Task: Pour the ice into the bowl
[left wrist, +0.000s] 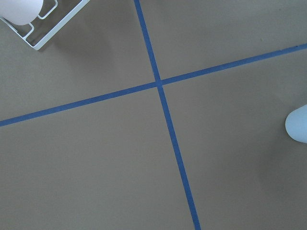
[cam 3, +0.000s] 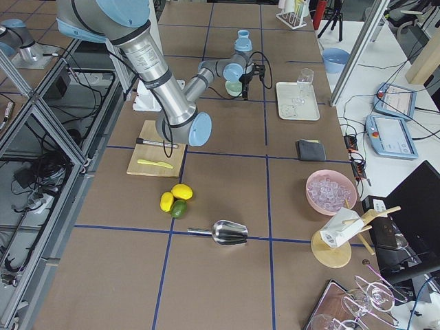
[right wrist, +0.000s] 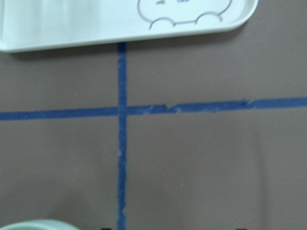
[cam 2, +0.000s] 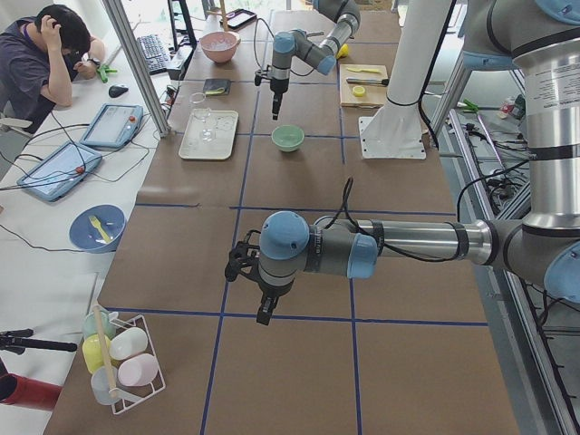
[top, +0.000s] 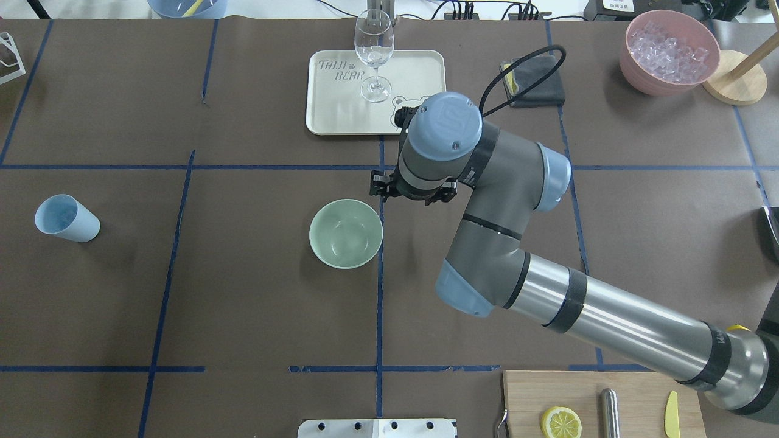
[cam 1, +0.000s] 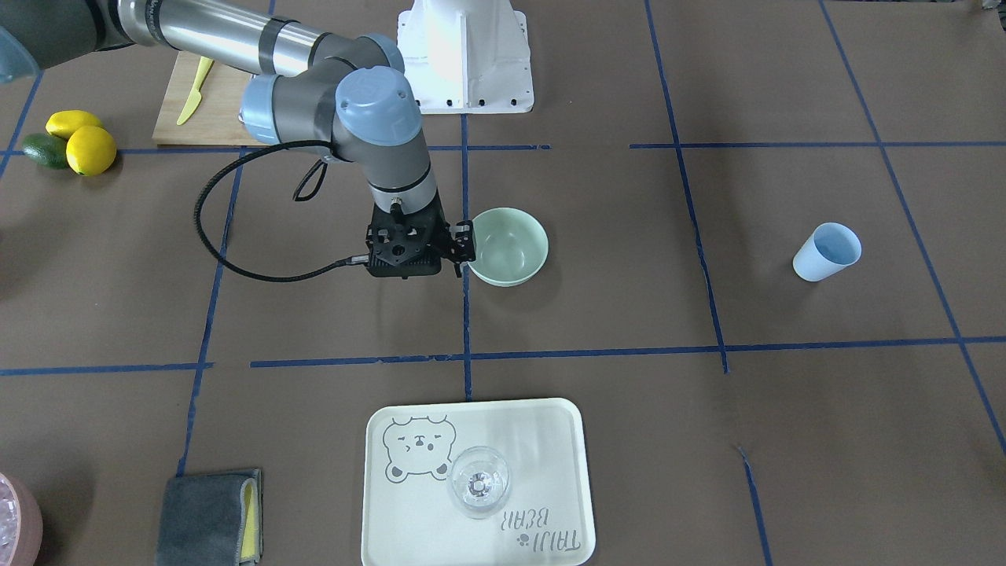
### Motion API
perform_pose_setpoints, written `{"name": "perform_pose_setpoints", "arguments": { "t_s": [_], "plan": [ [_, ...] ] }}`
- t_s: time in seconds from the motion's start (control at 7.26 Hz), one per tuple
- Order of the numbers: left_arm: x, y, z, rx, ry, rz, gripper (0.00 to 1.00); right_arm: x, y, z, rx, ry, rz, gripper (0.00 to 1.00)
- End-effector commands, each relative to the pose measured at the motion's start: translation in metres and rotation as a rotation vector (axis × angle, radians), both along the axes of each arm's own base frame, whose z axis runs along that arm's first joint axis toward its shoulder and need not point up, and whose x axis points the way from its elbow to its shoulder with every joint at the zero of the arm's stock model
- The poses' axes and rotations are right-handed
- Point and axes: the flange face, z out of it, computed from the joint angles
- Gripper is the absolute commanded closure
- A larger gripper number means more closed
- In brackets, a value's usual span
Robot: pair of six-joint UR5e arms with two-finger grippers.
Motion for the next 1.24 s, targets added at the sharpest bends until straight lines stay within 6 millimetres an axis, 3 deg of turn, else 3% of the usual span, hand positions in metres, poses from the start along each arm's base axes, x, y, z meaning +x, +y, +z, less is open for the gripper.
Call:
{"name": "perform_pose_setpoints", "arguments": {
  "t_s": [0.0,0.14,0.28,0.41,0.55,0.69,0.96,1.1],
  "plan": [
    [0.0,-0.003,-0.004,0.019,-0.004,0.0,0.0,0.144,-0.057,0.056,0.069,0.009,-0.104,0.0],
    [0.001,-0.006,-0.009,0.048,-0.006,0.0,0.0,0.209,-0.071,0.088,0.107,0.008,-0.133,0.0],
    [0.002,-0.016,-0.02,0.075,-0.007,0.005,0.0,0.248,-0.072,0.125,0.148,0.035,-0.176,0.0],
    [0.001,-0.036,-0.038,0.127,-0.01,0.001,0.0,0.271,-0.077,0.146,0.17,0.059,-0.191,0.0],
    [0.0,-0.047,-0.053,0.21,-0.02,0.0,0.0,0.322,-0.077,0.192,0.172,0.077,-0.212,0.0],
    [0.0,-0.055,-0.071,0.382,-0.031,0.001,0.0,0.397,-0.074,0.244,0.177,0.069,-0.235,0.0],
    [0.005,-0.055,-0.092,0.463,0.071,-0.084,0.0,0.504,-0.029,0.343,0.208,0.13,-0.283,0.0],
    [0.015,-0.051,-0.095,0.491,0.098,-0.095,0.0,0.534,0.0,0.389,0.14,0.147,-0.262,0.0]
  ]
}}
